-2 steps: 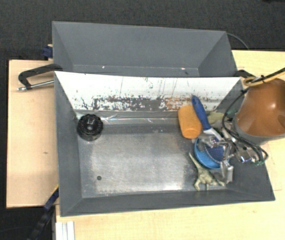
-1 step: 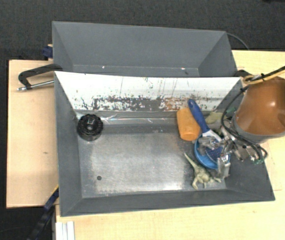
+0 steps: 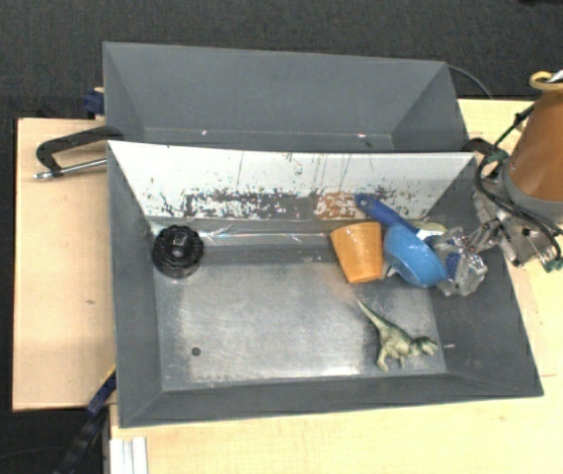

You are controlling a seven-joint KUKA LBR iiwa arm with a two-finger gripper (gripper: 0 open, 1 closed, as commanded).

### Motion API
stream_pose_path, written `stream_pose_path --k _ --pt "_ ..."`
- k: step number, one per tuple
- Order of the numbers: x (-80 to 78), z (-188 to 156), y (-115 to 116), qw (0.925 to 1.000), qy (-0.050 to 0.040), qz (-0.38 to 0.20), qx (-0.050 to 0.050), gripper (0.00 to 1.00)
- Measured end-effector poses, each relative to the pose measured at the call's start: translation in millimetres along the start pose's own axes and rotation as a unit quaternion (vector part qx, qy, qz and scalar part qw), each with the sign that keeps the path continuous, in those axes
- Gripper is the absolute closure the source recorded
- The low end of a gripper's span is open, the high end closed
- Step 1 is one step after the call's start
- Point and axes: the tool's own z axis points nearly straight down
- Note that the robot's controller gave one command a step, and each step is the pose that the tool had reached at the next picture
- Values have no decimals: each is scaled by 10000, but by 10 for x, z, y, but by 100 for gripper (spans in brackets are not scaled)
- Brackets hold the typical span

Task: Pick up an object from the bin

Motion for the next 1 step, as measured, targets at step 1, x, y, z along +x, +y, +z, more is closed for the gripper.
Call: stream_pose_path --k 1 --pt "-124 -1216 23 9999 -33 -105 19 100"
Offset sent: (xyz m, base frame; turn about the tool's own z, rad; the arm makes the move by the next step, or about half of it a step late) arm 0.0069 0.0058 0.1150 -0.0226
